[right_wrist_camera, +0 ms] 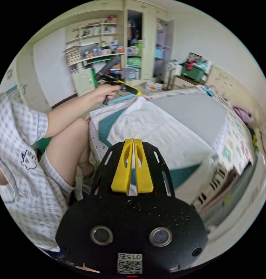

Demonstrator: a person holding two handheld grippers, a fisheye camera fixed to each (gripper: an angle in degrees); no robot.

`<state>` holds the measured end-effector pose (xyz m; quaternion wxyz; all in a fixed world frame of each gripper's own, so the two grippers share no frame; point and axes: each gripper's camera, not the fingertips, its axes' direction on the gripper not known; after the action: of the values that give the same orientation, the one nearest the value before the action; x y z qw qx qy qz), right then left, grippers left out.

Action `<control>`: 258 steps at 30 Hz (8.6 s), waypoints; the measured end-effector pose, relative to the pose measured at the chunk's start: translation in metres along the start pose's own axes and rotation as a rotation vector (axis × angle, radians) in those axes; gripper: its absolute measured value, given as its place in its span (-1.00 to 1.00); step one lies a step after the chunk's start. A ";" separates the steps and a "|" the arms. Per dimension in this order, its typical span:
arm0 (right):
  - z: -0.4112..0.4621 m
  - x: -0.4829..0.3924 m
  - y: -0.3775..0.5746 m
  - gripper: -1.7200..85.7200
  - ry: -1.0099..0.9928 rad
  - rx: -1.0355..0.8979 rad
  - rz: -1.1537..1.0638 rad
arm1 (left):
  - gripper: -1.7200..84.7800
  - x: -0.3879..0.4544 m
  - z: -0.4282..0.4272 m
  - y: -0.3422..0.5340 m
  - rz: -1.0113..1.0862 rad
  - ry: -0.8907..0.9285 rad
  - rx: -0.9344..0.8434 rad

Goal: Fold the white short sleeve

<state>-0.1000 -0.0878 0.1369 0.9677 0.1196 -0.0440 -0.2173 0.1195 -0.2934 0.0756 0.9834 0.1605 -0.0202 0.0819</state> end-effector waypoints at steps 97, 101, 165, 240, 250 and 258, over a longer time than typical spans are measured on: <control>0.187 -0.275 0.025 -0.97 -0.109 -0.041 -0.096 | -0.94 -0.167 0.095 -0.077 -0.151 0.275 -0.224; 0.180 -0.271 0.024 -0.95 -0.100 -0.059 -0.127 | -0.90 -0.159 0.094 -0.074 -0.146 0.236 -0.229; 0.082 -0.104 0.054 -0.97 0.178 -0.142 0.046 | -0.96 -0.072 -0.084 0.133 -0.130 0.261 -0.245; -0.566 -0.154 0.026 -0.94 0.198 0.772 0.094 | -0.93 0.177 -0.298 0.103 0.542 0.883 0.446; -0.634 -0.186 0.085 -0.95 0.529 0.774 0.173 | -0.93 0.335 -0.272 0.083 0.721 0.959 0.380; -0.693 -0.184 0.099 -0.95 0.904 0.714 0.308 | -0.92 0.512 -0.220 0.035 0.816 1.015 0.313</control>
<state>-0.1303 0.2257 -0.5147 0.8106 0.5107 0.2853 0.0265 0.6211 -0.1116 -0.0880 0.7262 0.2222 0.3981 0.5146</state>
